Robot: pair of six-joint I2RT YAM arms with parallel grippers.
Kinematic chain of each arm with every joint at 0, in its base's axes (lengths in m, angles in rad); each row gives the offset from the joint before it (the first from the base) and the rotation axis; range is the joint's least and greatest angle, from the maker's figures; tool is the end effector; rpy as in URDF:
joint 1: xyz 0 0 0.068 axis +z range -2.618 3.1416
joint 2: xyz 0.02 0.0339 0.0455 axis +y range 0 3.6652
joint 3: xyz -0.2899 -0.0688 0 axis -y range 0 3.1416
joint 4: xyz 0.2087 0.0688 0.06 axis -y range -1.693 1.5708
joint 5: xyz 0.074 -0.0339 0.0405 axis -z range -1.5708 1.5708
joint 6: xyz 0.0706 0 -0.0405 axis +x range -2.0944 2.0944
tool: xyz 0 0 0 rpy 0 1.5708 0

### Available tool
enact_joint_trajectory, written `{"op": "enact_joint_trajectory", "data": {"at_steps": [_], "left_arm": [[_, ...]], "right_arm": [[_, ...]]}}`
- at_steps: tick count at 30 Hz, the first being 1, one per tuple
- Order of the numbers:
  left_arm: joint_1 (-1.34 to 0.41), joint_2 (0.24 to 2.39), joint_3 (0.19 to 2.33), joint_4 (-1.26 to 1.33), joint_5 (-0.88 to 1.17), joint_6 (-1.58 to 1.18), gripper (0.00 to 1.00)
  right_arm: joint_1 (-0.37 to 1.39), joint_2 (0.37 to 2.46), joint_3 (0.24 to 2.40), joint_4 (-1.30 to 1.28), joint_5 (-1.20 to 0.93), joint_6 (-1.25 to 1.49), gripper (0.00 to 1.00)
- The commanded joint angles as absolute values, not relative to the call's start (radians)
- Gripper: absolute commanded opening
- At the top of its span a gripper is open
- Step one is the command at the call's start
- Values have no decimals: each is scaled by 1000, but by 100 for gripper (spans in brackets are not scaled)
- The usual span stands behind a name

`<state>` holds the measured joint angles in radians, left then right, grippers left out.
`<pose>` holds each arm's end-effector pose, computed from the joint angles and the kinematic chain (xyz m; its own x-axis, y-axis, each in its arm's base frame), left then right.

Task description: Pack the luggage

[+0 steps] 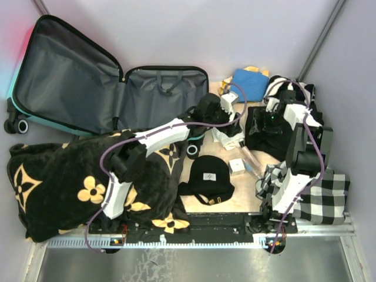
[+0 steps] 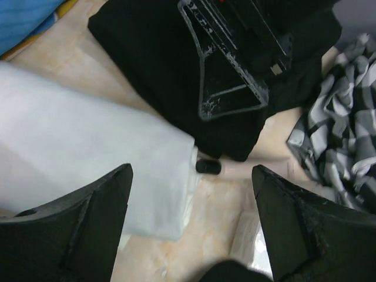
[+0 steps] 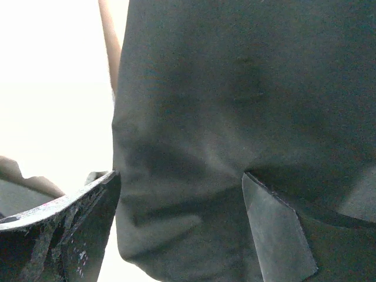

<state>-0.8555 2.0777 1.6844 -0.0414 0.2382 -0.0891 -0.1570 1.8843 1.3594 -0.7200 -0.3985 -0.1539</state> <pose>0.3192 -0.3928 0.2823 -0.3529 0.2743 -0.8946 0.8459 0.5022 -0.1797 0.3644 -0.0299 0.2049 -0.9279 0.0039 -0.3727 -0.1223 0.9415 0.3142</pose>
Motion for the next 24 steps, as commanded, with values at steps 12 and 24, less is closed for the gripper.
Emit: {"op": "enact_joint_trajectory", "data": {"at_steps": [12, 24], "left_arm": [[-919, 2481, 2093, 89, 203, -447, 85], [-880, 2491, 1959, -60, 50, -411, 89]], "right_arm": [[-509, 1746, 1481, -895, -563, -289, 85], [-547, 1874, 1491, -856, -536, -321, 81]]}}
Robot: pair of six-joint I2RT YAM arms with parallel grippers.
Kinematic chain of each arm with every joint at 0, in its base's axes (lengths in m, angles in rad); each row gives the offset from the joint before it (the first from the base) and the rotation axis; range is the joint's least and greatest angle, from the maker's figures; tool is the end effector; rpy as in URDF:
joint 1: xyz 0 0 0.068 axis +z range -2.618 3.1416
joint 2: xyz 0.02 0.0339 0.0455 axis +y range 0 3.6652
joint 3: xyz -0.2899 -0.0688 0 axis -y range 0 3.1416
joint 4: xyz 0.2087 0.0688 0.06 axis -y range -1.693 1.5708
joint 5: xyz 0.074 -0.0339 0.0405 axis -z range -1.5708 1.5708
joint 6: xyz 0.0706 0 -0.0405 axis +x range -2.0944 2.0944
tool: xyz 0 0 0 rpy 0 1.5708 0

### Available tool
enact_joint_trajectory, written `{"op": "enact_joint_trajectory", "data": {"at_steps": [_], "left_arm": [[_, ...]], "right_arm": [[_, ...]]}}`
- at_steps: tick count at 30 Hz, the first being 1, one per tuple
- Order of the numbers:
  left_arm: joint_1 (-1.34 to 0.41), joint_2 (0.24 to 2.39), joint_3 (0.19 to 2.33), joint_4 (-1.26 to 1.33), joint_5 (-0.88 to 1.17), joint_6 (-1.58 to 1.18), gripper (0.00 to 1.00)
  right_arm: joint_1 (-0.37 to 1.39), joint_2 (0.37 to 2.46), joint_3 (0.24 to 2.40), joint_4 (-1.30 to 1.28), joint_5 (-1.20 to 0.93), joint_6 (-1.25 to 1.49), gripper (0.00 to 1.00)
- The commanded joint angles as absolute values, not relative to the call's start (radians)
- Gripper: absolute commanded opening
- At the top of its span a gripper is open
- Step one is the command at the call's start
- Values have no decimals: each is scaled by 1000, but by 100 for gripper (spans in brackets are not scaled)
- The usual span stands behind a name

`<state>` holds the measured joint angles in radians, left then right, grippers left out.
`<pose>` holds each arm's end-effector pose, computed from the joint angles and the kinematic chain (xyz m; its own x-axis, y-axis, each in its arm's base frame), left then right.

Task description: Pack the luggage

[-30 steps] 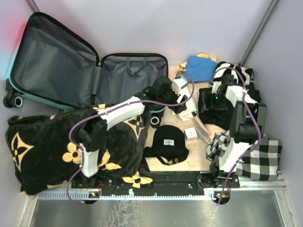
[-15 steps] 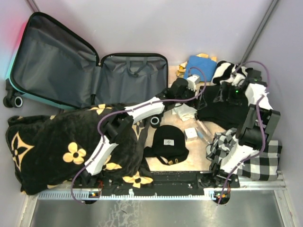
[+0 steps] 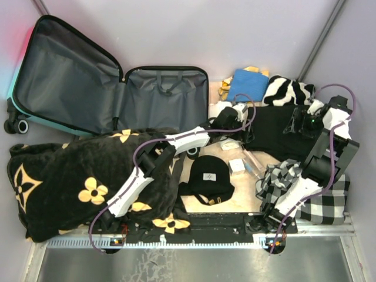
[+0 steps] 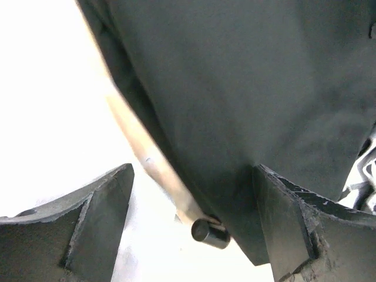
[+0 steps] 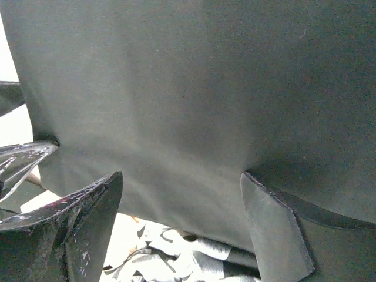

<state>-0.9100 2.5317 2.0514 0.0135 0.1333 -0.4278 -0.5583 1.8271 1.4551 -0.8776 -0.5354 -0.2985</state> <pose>0.3602 -0.4787 0.1715 -0.6062 0.1098 -0.7877 0.6637 0.6156 -0.4249 0.3179 -0.1561 0.2461 -0.8630 0.2408 -0.4441 0.0682 0.9266 0.3698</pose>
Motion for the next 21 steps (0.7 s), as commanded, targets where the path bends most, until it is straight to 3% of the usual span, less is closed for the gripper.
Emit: {"op": "enact_joint_trajectory", "data": {"at_steps": [1, 10, 15, 21], "left_arm": [[-871, 2463, 1914, -58, 41, -406, 89], [-873, 2273, 1742, 77, 98, -299, 88], [-911, 2321, 1849, 107, 106, -345, 88], [-923, 2462, 2033, 86, 126, -398, 91]], "right_arm": [[-540, 1879, 1486, -850, -528, -322, 81], [-488, 1882, 1410, -804, -519, -319, 81], [-511, 1826, 1484, -860, -504, -345, 84], [-569, 1824, 1560, -869, -322, -419, 87]]}}
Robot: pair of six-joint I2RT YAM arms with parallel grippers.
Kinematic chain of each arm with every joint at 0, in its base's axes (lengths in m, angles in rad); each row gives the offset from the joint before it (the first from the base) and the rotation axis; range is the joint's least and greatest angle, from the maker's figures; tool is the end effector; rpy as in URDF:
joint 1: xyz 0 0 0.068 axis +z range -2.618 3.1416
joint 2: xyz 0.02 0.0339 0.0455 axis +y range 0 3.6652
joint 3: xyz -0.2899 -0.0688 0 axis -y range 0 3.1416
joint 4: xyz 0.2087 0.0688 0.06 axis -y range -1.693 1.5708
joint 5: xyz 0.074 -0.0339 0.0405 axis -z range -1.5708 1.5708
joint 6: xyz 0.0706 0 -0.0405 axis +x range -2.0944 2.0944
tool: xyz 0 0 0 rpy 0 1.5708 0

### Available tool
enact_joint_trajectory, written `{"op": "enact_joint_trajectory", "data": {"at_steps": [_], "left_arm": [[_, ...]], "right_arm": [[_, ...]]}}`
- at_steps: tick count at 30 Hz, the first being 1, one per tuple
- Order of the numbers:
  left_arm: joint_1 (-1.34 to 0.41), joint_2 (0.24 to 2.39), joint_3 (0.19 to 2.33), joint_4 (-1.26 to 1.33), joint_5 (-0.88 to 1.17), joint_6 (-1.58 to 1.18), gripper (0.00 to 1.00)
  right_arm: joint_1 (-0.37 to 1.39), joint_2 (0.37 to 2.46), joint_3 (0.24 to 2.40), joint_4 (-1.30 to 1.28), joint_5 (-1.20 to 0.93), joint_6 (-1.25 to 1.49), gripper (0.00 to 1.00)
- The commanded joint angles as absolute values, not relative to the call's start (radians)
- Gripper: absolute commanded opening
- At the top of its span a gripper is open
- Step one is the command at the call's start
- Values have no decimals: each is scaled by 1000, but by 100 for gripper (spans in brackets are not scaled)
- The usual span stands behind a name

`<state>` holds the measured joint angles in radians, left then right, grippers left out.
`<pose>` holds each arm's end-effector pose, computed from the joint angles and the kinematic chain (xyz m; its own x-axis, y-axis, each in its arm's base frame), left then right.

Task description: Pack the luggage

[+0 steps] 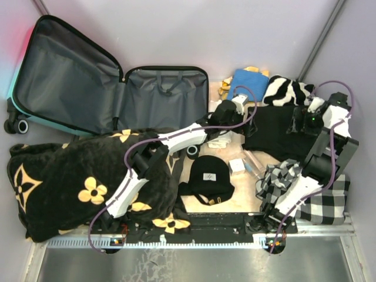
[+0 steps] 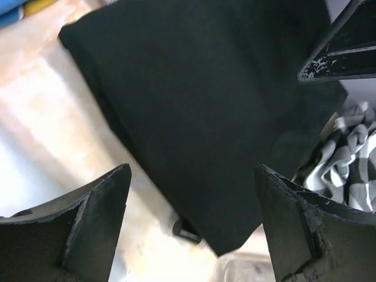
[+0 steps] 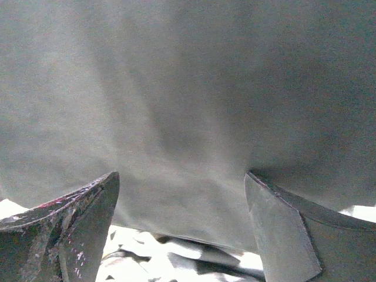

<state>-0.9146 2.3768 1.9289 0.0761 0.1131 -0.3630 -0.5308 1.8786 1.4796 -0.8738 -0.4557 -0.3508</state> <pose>0.3461 -0.4625 0.2256 -0.5095 0.0834 -0.8564 0.7172 0.5910 -0.3691 0.3295 -0.1574 0.2326 -0.8921 0.1658 -0.4203 0.0389 0.9550 0.2942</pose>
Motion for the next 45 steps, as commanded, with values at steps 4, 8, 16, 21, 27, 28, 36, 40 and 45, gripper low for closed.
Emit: {"op": "enact_joint_trajectory", "data": {"at_steps": [4, 8, 16, 21, 27, 28, 36, 40, 45], "left_arm": [[-925, 2518, 2086, 100, 107, -398, 92], [-923, 2550, 2097, 100, 107, -396, 93], [-912, 2548, 2053, 99, 109, -406, 96], [-905, 2542, 2025, 68, 105, -443, 96], [-878, 2525, 1992, 5, 56, -513, 92], [-874, 2524, 1992, -7, 46, -528, 92], [-874, 2484, 1979, -67, 12, -592, 98], [-876, 2455, 1972, -136, -58, -610, 99], [-876, 2481, 1980, -123, 10, -583, 99]], "right_arm": [[-569, 1873, 1513, -772, -219, -434, 90], [-564, 1963, 1483, -733, -200, -438, 90], [-481, 2015, 1431, -739, -297, -428, 88], [-392, 2009, 1406, -760, -346, -408, 87], [-434, 1943, 1445, -833, -425, -397, 91], [-457, 1934, 1468, -849, -425, -399, 92], [-586, 1951, 1638, -912, -324, -443, 99], [-590, 2010, 1669, -887, -296, -432, 99], [-591, 2125, 1704, -883, -324, -432, 99]]}}
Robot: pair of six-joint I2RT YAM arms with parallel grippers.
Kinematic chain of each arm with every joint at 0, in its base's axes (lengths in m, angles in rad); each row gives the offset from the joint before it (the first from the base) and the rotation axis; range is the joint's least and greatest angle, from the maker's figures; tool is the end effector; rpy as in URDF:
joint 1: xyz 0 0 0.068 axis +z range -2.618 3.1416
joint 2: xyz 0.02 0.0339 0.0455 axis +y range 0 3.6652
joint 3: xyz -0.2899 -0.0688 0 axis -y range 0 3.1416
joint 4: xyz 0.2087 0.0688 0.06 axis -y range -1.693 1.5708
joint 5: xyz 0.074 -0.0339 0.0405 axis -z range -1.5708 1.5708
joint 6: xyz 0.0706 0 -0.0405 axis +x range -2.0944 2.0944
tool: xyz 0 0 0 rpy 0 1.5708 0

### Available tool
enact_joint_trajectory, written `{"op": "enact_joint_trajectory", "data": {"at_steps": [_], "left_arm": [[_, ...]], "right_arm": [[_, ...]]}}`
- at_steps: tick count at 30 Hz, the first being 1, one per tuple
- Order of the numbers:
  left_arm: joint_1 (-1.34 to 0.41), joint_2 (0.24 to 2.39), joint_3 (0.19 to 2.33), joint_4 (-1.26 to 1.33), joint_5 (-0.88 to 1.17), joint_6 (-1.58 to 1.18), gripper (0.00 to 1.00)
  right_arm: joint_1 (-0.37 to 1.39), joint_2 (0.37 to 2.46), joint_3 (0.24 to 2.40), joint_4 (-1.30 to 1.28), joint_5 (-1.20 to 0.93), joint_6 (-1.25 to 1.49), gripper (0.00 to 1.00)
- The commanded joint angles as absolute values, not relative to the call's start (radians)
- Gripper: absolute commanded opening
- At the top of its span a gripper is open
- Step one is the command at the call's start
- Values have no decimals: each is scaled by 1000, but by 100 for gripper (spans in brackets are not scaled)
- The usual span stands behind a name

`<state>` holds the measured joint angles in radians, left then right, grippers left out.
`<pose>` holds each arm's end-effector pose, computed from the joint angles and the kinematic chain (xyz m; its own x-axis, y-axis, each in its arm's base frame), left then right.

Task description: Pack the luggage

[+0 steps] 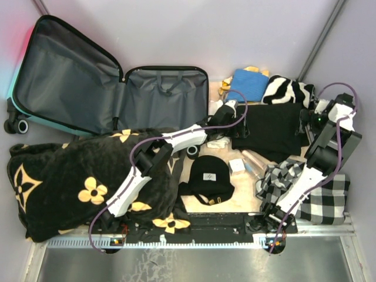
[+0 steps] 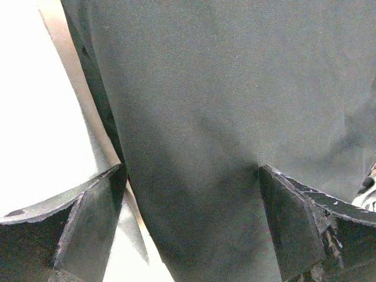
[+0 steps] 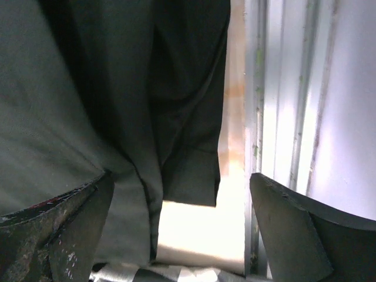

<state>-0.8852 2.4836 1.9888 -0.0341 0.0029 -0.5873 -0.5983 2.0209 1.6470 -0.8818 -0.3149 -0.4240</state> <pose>0.3711 -0.4540 0.1715 -0.6957 -0.0246 -0.7179 0.4686 0.7419 -0.4796 0.3478 -0.2106 0.2200 -0.9037 0.1426 -0.4036 0.0926 0.9857 0.1409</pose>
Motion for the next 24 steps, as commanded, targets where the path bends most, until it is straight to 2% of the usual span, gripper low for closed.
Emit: {"op": "enact_joint_trajectory", "data": {"at_steps": [1, 9, 16, 20, 23, 24], "left_arm": [[-877, 2494, 1991, -124, 26, -582, 98], [-889, 2567, 2047, -103, 93, -571, 94], [-889, 2572, 2022, -96, 94, -565, 95], [-888, 2596, 2036, -90, 128, -596, 95], [-890, 2620, 2045, -61, 182, -628, 92], [-893, 2627, 2048, -42, 204, -630, 88]], "right_arm": [[-591, 2146, 1709, -884, -336, -431, 99], [-557, 2177, 1675, -908, -490, -424, 98], [-493, 2049, 1546, -800, -415, -410, 95], [-474, 2105, 1549, -836, -406, -410, 95], [-476, 2128, 1512, -813, -409, -410, 91], [-475, 2133, 1507, -814, -415, -408, 87]]}}
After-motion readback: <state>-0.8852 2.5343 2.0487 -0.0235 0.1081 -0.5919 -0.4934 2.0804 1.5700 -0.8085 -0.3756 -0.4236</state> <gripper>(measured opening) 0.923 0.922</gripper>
